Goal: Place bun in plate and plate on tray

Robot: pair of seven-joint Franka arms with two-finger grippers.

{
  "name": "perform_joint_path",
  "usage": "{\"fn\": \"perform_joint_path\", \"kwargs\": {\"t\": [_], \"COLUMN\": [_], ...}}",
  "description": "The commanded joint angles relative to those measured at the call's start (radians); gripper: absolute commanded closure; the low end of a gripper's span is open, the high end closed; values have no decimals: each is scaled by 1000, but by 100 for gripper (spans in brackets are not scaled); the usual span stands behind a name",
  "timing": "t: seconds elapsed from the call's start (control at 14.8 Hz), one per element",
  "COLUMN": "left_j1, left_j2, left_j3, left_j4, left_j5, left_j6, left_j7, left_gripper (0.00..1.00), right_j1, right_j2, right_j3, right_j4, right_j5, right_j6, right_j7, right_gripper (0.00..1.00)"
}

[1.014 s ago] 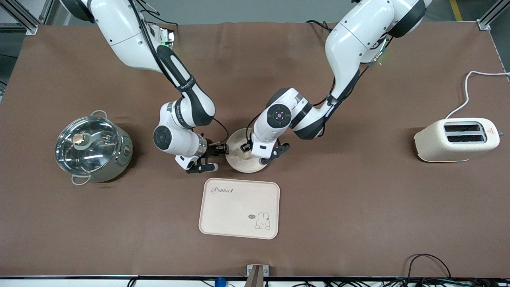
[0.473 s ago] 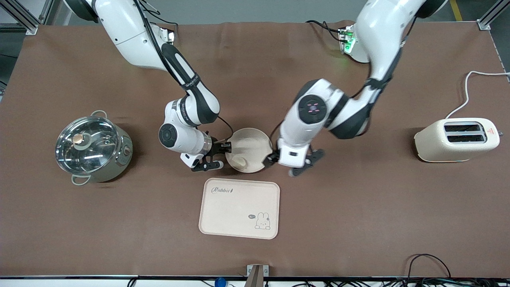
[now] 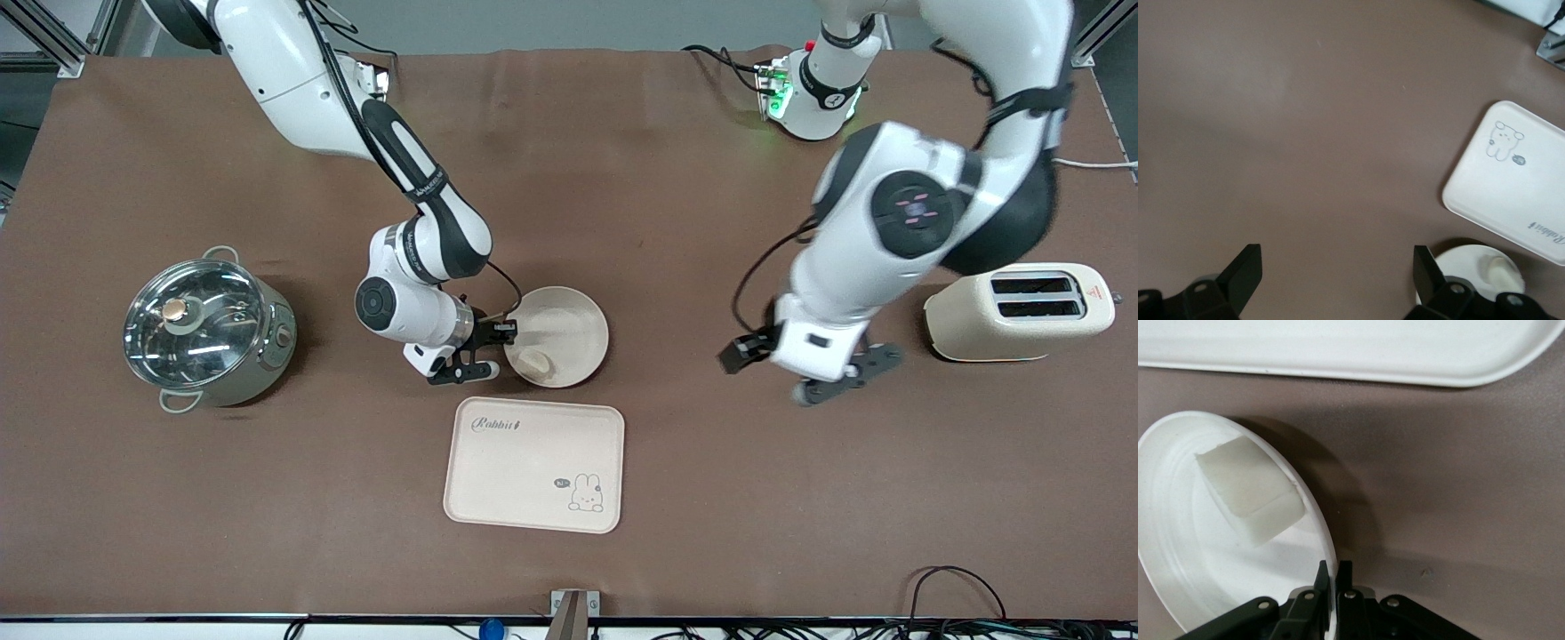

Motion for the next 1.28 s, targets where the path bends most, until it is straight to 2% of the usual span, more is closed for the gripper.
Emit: {"fn": "perform_joint_path", "kwargs": {"t": [0.0, 0.14, 0.34, 0.61, 0.74, 0.95, 1.01, 1.22], "left_j1": [92, 153, 229, 298, 279, 130, 100, 97], "left_j2": [-100, -148, -238, -318, -376, -485, -516, -547], "left_j3": [-3, -4, -4, -4, 14, 167, 192, 194], "left_j4": [-7, -6, -9, -13, -53, -176, -214, -253], "left_j5": [30, 28, 18, -33, -71, -81, -81, -81], "left_j6": [-53, -121, -225, -319, -347, -347, -347, -347], "left_j7": [188, 339, 526, 718, 715, 726, 726, 726], "left_gripper": [0, 0, 0, 0, 0, 0, 0, 0], "right_j1": [-3, -7, -36, -56, -65, -82, -94, -125], "right_j2": [-47, -57, -46, 37, 72, 158, 191, 287], "right_j3": [-5, -5, -8, -12, -12, -12, -12, -8], "right_j4": [-24, 2, 57, 162, 197, 289, 336, 481], "right_j5": [21, 25, 102, 102, 104, 105, 111, 120], "right_j6": [-49, -57, -50, -19, 25, 38, 38, 36], "right_j7": [-10, -7, -18, -4, 7, 50, 71, 88], "right_gripper": [100, 100, 100, 100, 100, 100, 100, 100]}}
